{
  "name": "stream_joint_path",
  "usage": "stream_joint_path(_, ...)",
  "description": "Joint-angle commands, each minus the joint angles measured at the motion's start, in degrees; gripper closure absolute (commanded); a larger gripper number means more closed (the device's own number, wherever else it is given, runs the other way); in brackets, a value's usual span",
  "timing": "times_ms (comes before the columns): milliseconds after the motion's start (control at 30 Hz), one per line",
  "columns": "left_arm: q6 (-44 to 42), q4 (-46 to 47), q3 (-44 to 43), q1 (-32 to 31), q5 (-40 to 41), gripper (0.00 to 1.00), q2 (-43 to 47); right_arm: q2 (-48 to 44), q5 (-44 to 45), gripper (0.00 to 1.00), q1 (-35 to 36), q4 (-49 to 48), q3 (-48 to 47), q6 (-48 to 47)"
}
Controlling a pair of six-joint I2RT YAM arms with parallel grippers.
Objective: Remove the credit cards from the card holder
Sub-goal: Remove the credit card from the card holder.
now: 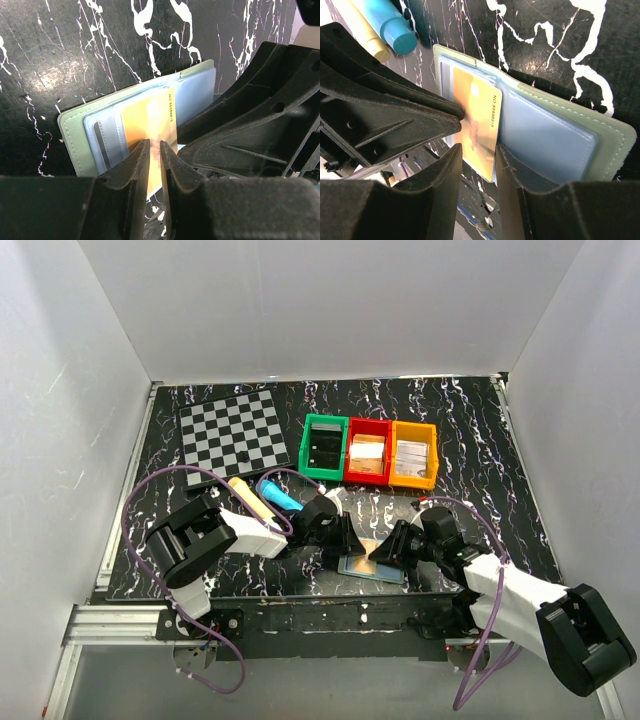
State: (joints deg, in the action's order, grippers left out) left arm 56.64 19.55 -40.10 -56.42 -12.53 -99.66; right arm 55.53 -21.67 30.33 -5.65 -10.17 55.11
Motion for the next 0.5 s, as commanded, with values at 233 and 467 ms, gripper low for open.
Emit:
stream_joint_path(233,-0.48,-4.43,2.39,0.17,1.55,0.85,-0.8,-3.49,-2.94,0.67,-0.09,-10.26,2.79,1.84)
stream_joint_path(467,-0.39,-4.17,2.66,0.26,1.55,0.85,-0.54,-5.42,-2.15,0.78,-0.35,-10.96,4.19,2.54)
